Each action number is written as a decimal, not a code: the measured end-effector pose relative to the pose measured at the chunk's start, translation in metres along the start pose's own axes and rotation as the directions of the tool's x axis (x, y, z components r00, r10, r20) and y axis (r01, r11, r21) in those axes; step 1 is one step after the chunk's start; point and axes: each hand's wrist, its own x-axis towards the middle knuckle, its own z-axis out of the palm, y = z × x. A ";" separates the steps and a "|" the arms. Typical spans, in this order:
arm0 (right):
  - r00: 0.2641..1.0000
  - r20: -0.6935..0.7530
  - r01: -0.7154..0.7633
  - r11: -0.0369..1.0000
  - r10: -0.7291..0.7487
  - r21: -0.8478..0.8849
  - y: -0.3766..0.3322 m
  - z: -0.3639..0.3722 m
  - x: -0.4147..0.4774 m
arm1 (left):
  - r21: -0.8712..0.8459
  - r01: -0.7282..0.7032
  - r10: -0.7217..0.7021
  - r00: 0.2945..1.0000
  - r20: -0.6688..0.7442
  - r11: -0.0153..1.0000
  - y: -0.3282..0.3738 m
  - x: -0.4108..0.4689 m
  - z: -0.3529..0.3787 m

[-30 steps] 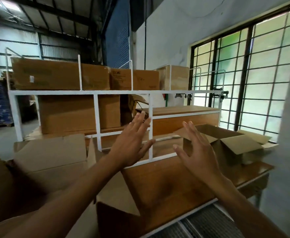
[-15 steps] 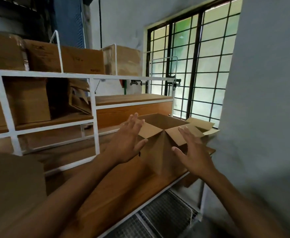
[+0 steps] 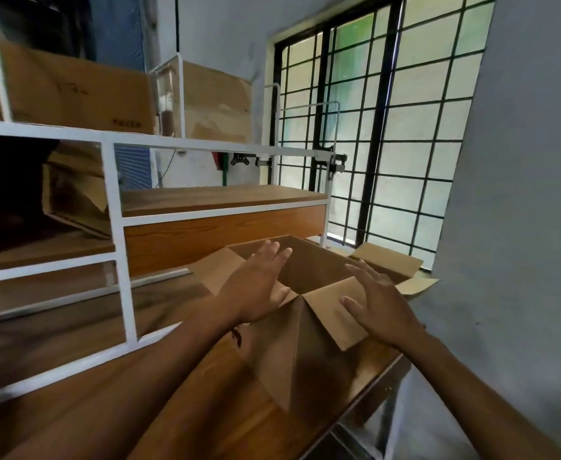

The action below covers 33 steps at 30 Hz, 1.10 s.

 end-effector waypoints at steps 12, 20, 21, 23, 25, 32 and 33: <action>0.975 0.166 0.157 0.986 -0.145 -0.062 0.086 0.074 0.091 | 0.080 -0.098 0.067 0.943 0.326 0.992 -0.004 0.090 0.107; 0.900 0.246 0.383 0.923 -0.361 -0.047 0.134 0.098 0.119 | 0.128 0.084 -0.115 0.960 0.255 0.988 0.021 0.106 0.117; 0.874 0.285 0.425 0.903 -0.393 -0.061 0.139 0.096 0.122 | 0.129 0.113 -0.143 0.958 0.250 0.985 0.024 0.107 0.118; 0.807 0.367 0.526 0.845 -0.462 -0.092 0.149 0.092 0.126 | 0.120 0.179 -0.203 0.953 0.227 0.977 0.028 0.107 0.121; 0.734 0.424 0.628 0.767 -0.531 -0.127 0.158 0.088 0.129 | 0.092 0.235 -0.249 0.952 0.180 0.968 0.029 0.102 0.126; 0.647 0.373 0.755 0.626 -0.665 -0.194 0.158 0.077 0.114 | 0.035 0.310 -0.311 0.949 0.053 0.950 0.036 0.066 0.126; 0.644 0.368 0.759 0.622 -0.671 -0.193 0.156 0.076 0.109 | 0.033 0.308 -0.309 0.950 0.051 0.951 0.037 0.059 0.123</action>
